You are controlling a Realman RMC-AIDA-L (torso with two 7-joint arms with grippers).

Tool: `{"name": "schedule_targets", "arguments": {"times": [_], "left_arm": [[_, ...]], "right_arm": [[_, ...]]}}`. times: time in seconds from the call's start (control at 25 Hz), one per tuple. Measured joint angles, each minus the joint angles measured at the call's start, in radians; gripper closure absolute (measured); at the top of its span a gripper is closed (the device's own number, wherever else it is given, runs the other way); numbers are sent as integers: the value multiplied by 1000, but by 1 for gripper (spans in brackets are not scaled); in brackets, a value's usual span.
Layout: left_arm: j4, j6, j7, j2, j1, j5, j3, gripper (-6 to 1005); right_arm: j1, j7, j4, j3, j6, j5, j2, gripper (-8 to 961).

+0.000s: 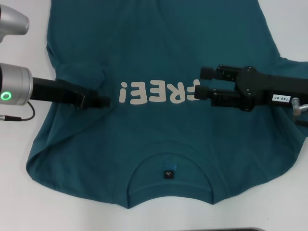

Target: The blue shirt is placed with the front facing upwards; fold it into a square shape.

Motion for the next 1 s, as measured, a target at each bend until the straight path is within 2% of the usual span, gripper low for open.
{"name": "schedule_targets", "arguments": {"times": [0.08, 0.32, 0.84, 1.0], "left_arm": [[-1, -24, 2, 1, 6, 5, -1, 546], [-18, -54, 8, 1, 34, 8, 6, 360], [-129, 76, 30, -1, 96, -36, 2, 356], [-165, 62, 45, -3, 132, -65, 1, 356]], "right_arm": [[0, 0, 0, 0, 0, 0, 0, 189], [-1, 0, 0, 2, -6, 0, -1, 189], [1, 0, 2, 2, -12, 2, -2, 189], [2, 0, 2, 2, -12, 2, -2, 190]]}}
